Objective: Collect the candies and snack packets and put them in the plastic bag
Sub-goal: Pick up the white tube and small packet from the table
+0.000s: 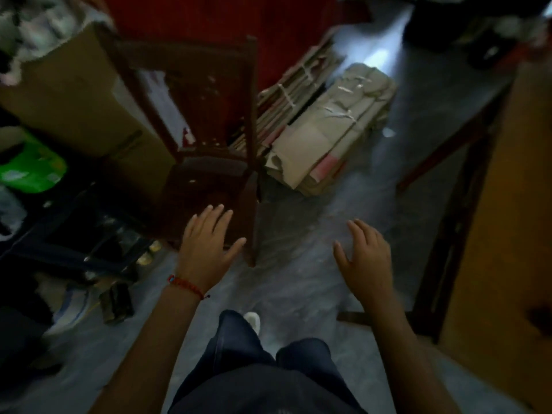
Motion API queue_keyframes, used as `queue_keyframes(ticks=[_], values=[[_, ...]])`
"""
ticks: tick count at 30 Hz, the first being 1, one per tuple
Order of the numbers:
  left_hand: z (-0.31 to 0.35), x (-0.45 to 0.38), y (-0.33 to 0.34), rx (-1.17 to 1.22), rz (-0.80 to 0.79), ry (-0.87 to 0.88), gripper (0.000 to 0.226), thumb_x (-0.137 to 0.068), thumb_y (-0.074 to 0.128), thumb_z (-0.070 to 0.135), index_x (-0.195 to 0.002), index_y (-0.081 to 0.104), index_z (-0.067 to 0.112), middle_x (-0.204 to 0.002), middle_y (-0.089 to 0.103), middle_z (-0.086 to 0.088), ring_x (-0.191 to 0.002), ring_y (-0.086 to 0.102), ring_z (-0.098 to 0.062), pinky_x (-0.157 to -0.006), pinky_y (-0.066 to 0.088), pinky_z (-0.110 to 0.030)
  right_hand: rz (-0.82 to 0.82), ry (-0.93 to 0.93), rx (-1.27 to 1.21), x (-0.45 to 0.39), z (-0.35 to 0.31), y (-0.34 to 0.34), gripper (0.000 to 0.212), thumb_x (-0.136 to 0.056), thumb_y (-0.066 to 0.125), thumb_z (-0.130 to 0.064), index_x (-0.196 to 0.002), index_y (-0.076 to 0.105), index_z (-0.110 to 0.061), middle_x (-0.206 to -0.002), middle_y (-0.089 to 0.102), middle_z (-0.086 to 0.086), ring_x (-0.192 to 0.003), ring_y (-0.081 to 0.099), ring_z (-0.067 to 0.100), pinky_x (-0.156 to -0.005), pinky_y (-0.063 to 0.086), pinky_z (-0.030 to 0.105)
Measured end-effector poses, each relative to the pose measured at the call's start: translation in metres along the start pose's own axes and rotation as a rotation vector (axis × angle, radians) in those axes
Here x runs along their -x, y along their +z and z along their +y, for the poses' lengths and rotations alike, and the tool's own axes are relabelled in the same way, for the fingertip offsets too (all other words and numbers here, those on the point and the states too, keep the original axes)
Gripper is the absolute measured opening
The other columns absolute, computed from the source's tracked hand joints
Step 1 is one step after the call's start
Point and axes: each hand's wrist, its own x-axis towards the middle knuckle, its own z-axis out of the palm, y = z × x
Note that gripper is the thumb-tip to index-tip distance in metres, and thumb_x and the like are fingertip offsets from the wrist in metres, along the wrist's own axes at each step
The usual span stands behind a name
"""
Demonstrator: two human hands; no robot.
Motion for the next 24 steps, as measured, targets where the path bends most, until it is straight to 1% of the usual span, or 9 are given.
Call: queue_keyframes(ticks=[3,7,8,10,12,15,17,21,24], values=[[0.010,-0.042,0.007,0.013,-0.040,0.176,0.068,-0.086,0.033,0.055,-0.118,0.057,0.000,-0.124,0.055,-0.021,-0.118,0.048,-0.038,-0.097,0.034,-0.051,0.039,0.184,0.003,0.002,0.012,-0.005,0.052,-0.087,0.048,-0.039,-0.124,0.050,-0.001,-0.126,0.054,0.020,-0.118,0.048,0.033,-0.097,0.036,0.046],[0.034,-0.092,0.018,0.035,-0.088,0.348,0.076,-0.090,0.020,0.060,-0.119,0.056,0.001,-0.124,0.055,-0.021,-0.119,0.047,-0.037,-0.097,0.034,-0.051,0.103,0.348,0.032,0.001,0.028,-0.012,0.058,-0.086,0.039,-0.044,-0.125,0.050,-0.002,-0.127,0.054,0.018,-0.119,0.047,0.031,-0.098,0.036,0.045],[0.042,-0.105,0.021,0.041,-0.098,0.379,0.074,-0.090,0.022,0.060,-0.119,0.056,0.001,-0.124,0.055,-0.021,-0.119,0.047,-0.037,-0.097,0.034,-0.051,0.114,0.377,0.037,-0.002,0.033,-0.014,0.057,-0.086,0.041,-0.043,-0.125,0.049,-0.003,-0.127,0.053,0.017,-0.119,0.047,0.030,-0.098,0.036,0.045],[0.059,-0.131,0.030,0.047,-0.111,0.435,0.067,-0.087,0.033,0.055,-0.118,0.057,0.000,-0.123,0.056,-0.022,-0.117,0.049,-0.038,-0.096,0.035,-0.052,0.141,0.425,0.043,-0.014,0.046,-0.017,0.053,-0.086,0.047,-0.038,-0.125,0.049,-0.002,-0.127,0.053,0.018,-0.119,0.047,0.031,-0.098,0.035,0.045],[0.077,-0.158,0.039,0.052,-0.124,0.474,0.062,-0.083,0.039,0.049,-0.117,0.058,0.000,-0.122,0.056,-0.022,-0.116,0.050,-0.037,-0.096,0.036,-0.052,0.167,0.455,0.057,-0.033,0.062,-0.021,0.050,-0.087,0.053,-0.033,-0.125,0.050,-0.001,-0.126,0.054,0.019,-0.119,0.048,0.032,-0.098,0.035,0.044],[0.103,-0.201,0.055,0.048,-0.133,0.511,0.061,-0.083,0.040,0.048,-0.117,0.058,0.001,-0.122,0.056,-0.021,-0.116,0.050,-0.036,-0.097,0.035,-0.050,0.182,0.495,0.083,-0.070,0.091,-0.026,0.049,-0.087,0.059,-0.030,-0.127,0.049,-0.003,-0.128,0.053,0.017,-0.121,0.046,0.030,-0.100,0.034,0.044],[0.123,-0.233,0.065,0.042,-0.135,0.524,0.061,-0.083,0.040,0.048,-0.117,0.058,0.001,-0.122,0.056,-0.021,-0.115,0.050,-0.036,-0.097,0.035,-0.048,0.194,0.506,0.085,-0.098,0.114,-0.030,0.049,-0.088,0.058,-0.032,-0.127,0.048,-0.004,-0.129,0.052,0.016,-0.121,0.046,0.029,-0.100,0.034,0.044],[0.164,-0.294,0.076,0.046,-0.141,0.525,0.060,-0.083,0.040,0.047,-0.117,0.058,0.001,-0.121,0.057,-0.021,-0.114,0.051,-0.037,-0.095,0.037,-0.051,0.183,0.509,0.062,-0.149,0.159,-0.045,0.049,-0.087,0.054,-0.033,-0.126,0.049,-0.004,-0.128,0.053,0.016,-0.120,0.047,0.029,-0.098,0.037,0.045],[0.192,-0.332,0.078,0.039,-0.140,0.527,0.063,-0.085,0.037,0.051,-0.117,0.058,0.002,-0.121,0.057,-0.021,-0.113,0.052,-0.037,-0.094,0.038,-0.051,0.185,0.507,0.068,-0.183,0.187,-0.057,0.050,-0.085,0.052,-0.035,-0.124,0.051,-0.003,-0.126,0.054,0.017,-0.118,0.049,0.030,-0.096,0.037,0.044]])
